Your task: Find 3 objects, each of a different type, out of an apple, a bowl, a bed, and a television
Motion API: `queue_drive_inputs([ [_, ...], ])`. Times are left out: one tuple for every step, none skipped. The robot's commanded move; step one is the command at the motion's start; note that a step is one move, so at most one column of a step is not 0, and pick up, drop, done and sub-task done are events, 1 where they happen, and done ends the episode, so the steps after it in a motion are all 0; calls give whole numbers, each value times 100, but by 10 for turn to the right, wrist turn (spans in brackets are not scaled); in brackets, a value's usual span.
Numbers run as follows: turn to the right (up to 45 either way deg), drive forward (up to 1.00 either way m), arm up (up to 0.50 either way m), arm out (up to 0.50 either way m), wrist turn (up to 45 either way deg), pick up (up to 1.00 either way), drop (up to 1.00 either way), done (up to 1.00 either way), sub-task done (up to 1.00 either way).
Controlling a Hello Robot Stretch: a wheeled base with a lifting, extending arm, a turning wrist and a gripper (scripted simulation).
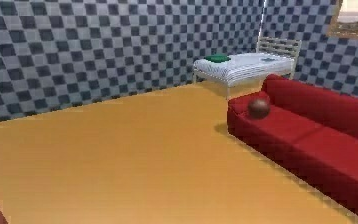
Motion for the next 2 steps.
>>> queue_drive_inputs([
  [0,100,0,0,0,0,0,0,0],
  [0,100,0,0,0,0,0,0,0],
])
